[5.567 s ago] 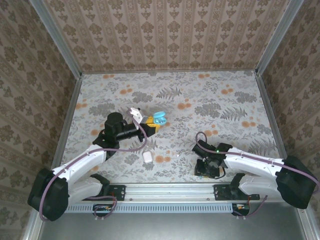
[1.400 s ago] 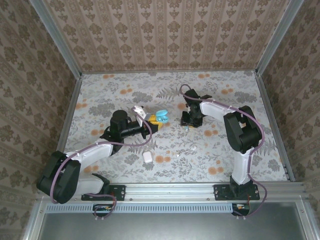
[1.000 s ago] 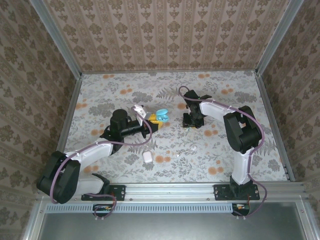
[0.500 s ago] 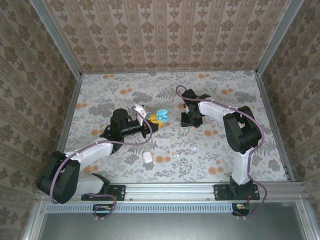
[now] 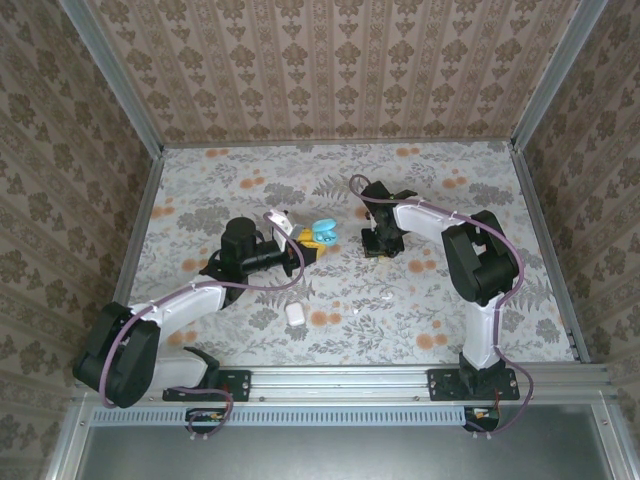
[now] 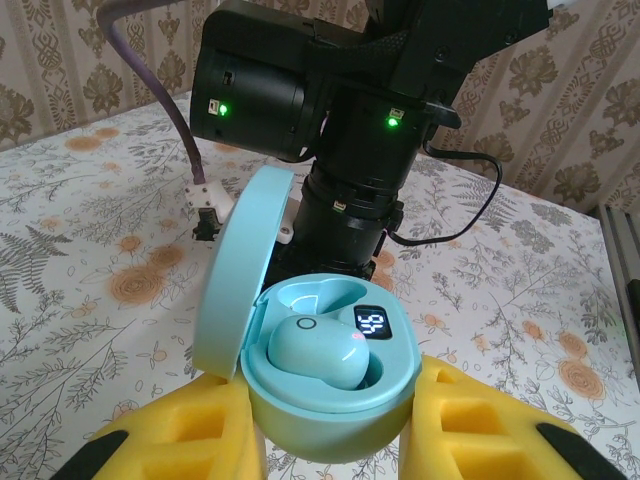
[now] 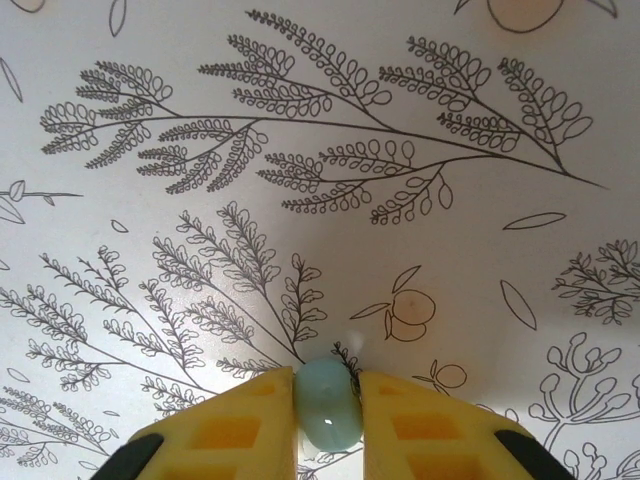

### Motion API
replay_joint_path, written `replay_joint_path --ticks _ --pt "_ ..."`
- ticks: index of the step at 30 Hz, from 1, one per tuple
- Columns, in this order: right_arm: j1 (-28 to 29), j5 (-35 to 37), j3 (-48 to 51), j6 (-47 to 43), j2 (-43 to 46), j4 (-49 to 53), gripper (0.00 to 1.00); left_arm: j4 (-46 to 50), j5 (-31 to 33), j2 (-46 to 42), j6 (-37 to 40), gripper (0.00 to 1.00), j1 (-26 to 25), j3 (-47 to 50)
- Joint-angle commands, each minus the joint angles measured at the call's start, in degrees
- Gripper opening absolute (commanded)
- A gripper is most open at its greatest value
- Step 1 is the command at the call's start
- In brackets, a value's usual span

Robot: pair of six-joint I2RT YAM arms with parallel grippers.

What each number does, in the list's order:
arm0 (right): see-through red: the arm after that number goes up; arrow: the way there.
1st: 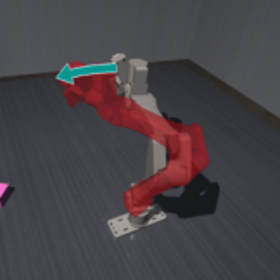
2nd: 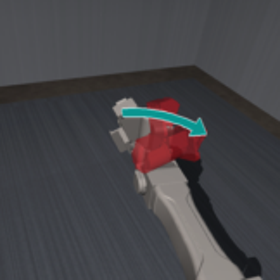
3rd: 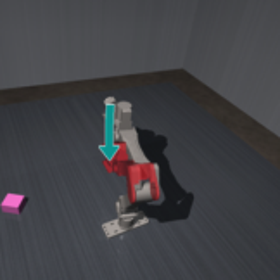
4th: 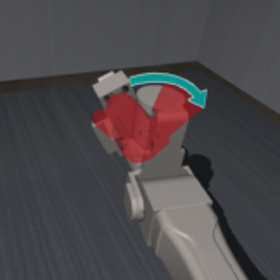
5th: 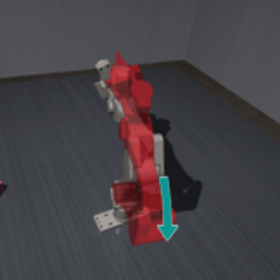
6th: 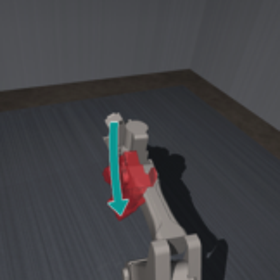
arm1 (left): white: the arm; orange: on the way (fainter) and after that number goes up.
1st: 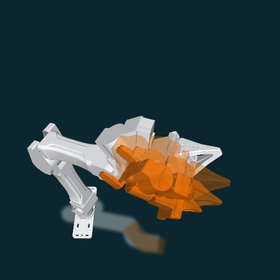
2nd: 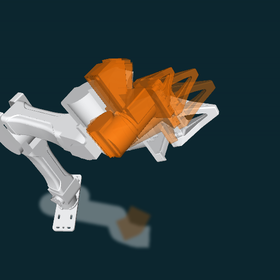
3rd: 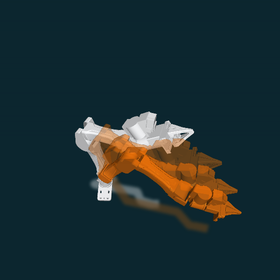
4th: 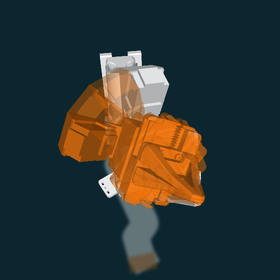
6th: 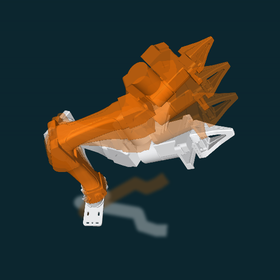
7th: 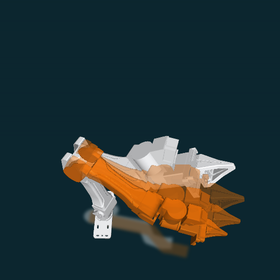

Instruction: Insert the wireless bluetooth earbuds into the charging case

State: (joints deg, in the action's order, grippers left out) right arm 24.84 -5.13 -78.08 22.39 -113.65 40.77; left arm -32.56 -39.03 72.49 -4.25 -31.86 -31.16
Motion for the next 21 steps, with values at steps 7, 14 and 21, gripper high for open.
replay_joint_path --ticks 7,14,21 --pt "0.5 2.5 -0.6 -0.5 5.1 3.2 0.13 -0.5 -0.8 -1.4 1.5 0.23 -0.5 -0.8" --pt "2.9 8.1 -0.7 -1.2 14.5 7.8 0.13 -0.8 -1.0 -1.5 1.4 0.23 -0.5 -1.4" --pt "9.3 14.0 0.7 0.5 25.6 8.8 0.15 -1.2 -1.2 -1.7 1.2 0.23 -0.8 -1.5"
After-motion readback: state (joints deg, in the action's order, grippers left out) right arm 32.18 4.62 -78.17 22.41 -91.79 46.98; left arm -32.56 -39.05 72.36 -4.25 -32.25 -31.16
